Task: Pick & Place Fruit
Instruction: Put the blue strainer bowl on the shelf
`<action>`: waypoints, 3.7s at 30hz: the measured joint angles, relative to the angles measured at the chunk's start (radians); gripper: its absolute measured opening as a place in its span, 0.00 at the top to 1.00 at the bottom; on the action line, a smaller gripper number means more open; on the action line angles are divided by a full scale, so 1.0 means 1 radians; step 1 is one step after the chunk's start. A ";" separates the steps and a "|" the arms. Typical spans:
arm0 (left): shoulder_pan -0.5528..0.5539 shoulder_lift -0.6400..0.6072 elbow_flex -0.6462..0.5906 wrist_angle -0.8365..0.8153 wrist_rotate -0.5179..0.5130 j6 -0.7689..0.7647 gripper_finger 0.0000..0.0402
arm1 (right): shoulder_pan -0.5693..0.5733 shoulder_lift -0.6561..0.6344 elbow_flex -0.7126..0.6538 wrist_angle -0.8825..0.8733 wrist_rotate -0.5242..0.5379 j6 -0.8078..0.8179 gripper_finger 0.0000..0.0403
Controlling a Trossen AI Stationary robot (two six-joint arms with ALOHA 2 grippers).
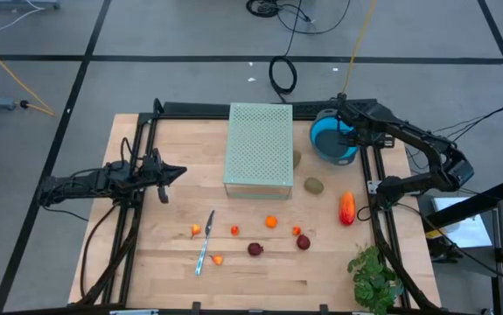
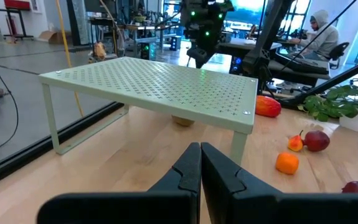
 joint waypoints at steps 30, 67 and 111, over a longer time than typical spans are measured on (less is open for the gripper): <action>0.000 0.000 0.000 0.011 0.000 0.000 0.98 | -0.031 -0.065 -0.296 0.623 -0.102 0.014 0.86; 0.000 0.000 0.000 0.142 0.000 -0.005 0.98 | -0.031 -0.597 -0.295 1.328 -0.609 -0.317 1.00; 0.000 0.000 0.000 0.196 0.001 -0.034 0.98 | 0.102 -0.164 -0.079 1.362 -0.925 0.022 1.00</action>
